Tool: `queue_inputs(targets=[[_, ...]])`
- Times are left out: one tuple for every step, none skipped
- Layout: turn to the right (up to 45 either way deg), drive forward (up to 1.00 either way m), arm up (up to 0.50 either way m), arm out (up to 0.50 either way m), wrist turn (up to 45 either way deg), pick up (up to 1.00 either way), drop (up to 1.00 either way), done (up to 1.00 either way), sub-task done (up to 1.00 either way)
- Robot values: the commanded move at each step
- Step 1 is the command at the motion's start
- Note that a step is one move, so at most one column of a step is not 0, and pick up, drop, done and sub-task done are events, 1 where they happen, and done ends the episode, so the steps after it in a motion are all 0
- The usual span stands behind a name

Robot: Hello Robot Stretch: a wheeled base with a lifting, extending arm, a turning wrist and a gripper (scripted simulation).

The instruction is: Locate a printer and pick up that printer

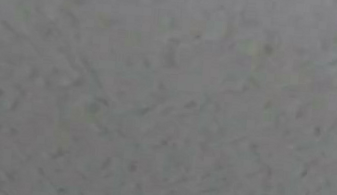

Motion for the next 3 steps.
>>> queue_inputs(targets=[[-45.0, 0.00, 0.00, 0.00, 0.0, 0.00, 0.00, 0.00, 0.00], [-45.0, 0.00, 0.00, 0.00, 0.0, 0.00, 0.00, 0.00, 0.00], [-45.0, 0.00, 0.00, 0.00, 0.0, 0.00, 0.00, 0.00, 0.00]])
